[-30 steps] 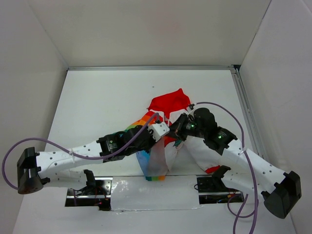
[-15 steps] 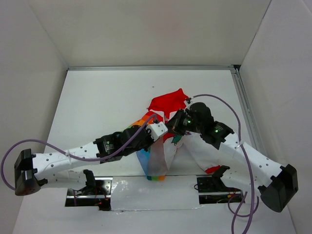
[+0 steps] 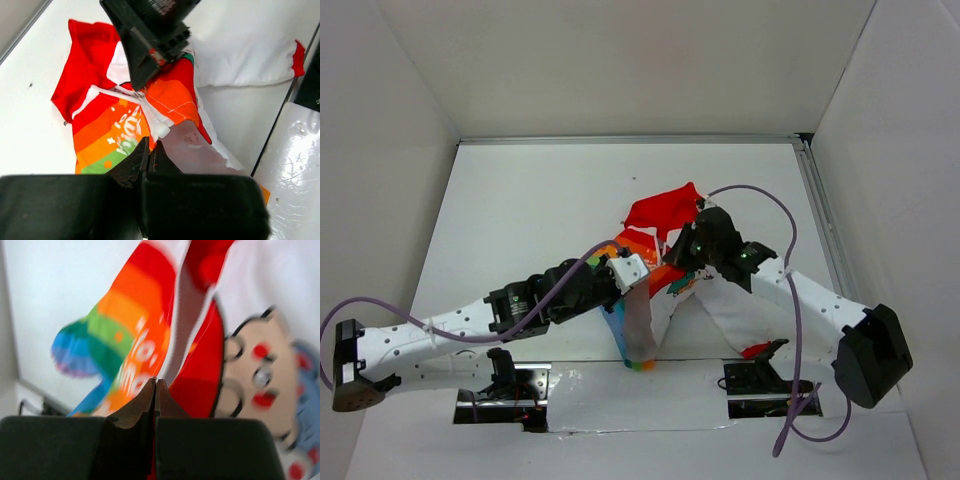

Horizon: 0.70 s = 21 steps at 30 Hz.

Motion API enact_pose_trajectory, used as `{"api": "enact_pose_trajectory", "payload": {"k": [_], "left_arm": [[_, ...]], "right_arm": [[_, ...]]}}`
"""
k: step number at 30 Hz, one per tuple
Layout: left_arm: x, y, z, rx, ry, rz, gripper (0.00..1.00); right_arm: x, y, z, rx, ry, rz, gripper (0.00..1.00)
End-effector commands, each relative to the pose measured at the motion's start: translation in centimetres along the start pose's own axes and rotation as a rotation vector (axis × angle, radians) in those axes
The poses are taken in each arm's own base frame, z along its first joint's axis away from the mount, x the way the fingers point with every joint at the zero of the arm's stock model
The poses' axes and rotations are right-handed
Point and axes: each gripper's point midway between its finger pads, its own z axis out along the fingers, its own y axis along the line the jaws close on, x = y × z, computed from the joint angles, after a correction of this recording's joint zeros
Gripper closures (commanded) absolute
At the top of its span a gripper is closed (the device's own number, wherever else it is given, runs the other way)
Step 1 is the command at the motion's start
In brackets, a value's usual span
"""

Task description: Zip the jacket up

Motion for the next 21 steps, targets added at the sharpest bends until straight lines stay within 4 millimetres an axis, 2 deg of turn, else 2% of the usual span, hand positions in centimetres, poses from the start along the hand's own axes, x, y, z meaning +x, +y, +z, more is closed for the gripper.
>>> {"api": "enact_pose_trajectory", "payload": {"k": [1,2,3,4,5,6,7,8,9,10,11,12,13,14,15,16,17,18,19,20,21], "left_arm": [[-4.7,-0.2,-1.6,0.036,-0.174,-0.034,1.00],[-4.6,-0.2,-2.0,0.035,-0.174,-0.041,1.00],[-4.3,-0.3,-2.0,0.039,-0.170,-0.044,1.00],[-4.2,-0.5,-2.1,0.050,-0.167,-0.047,1.00],[-3.9,-0.6,-2.2,0.057,-0.161,-0.057,1.00],[-3.7,-0.7,-2.2,0.061,-0.152,-0.065,1.00],[-3.1,-0.9,-2.1,0.066,-0.138,-0.063,1.00],[-2.5,-1.3,-2.0,0.073,-0.125,-0.104,1.00],[-2.1,-1.4,-1.9,0.075,-0.112,-0.114,1.00],[-1.8,-1.5,-1.8,0.073,-0.102,-0.125,1.00],[-1.1,-1.8,-1.7,0.084,-0.081,-0.139,1.00],[-0.6,-2.1,-1.6,0.095,-0.068,-0.145,1.00],[-0.1,-2.4,-1.6,0.105,-0.050,-0.158,1.00],[0.7,-2.9,-1.6,0.123,-0.022,-0.172,1.00],[1.2,-3.2,-1.5,0.132,-0.005,-0.182,1.00],[1.9,-3.4,-1.4,0.137,0.017,-0.187,1.00],[2.2,-3.6,-1.3,0.140,0.031,-0.211,1.00],[3.1,-3.8,-1.3,0.141,0.058,-0.225,0.97],[3.8,-4.1,-1.2,0.140,0.083,-0.259,0.83],[4.4,-4.3,-1.1,0.137,0.103,-0.276,0.41],[4.9,-4.4,-1.1,0.130,0.122,-0.295,0.26]], "right_arm": [[-6.6,-2.8,0.9,0.159,-0.230,-0.068,1.00],[-8.4,-2.4,0.9,0.162,-0.275,-0.074,1.00],[-9.9,-3.4,1.5,0.200,-0.298,-0.070,1.00],[-12.6,-2.9,1.3,0.213,-0.359,-0.084,1.00],[-13.5,-3.7,2.6,0.242,-0.353,-0.086,1.00],[-15.6,-4.6,2.6,0.264,-0.383,-0.072,1.00],[-18.8,-3.2,2.4,0.238,-0.448,-0.081,1.00],[-22.2,-3.6,3.2,0.260,-0.497,-0.067,1.00],[-21.9,-5.4,4.4,0.298,-0.470,-0.055,1.00],[-25.6,-3.8,4.1,0.270,-0.529,-0.055,1.00],[-26.3,-5.6,6.6,0.311,-0.501,-0.041,1.00],[-27.6,-6.7,6.7,0.343,-0.502,-0.019,1.00],[-31.1,-4.9,6.1,0.307,-0.559,-0.015,1.00],[-31.2,-5.9,8.1,0.320,-0.527,-0.014,1.00],[-32.3,-5.9,8.1,0.327,-0.543,-0.015,1.00],[-34.6,-4.7,7.2,0.309,-0.596,-0.025,1.00],[-34.9,-5.0,7.9,0.315,-0.589,-0.042,1.00],[-36.8,-3.4,6.9,0.292,-0.629,-0.051,1.00],[-37.2,-3.7,7.4,0.295,-0.619,-0.060,1.00],[-37.2,-3.2,7.6,0.274,-0.592,-0.081,1.00],[-38.7,-1.5,6.3,0.238,-0.620,-0.088,1.00]]}}
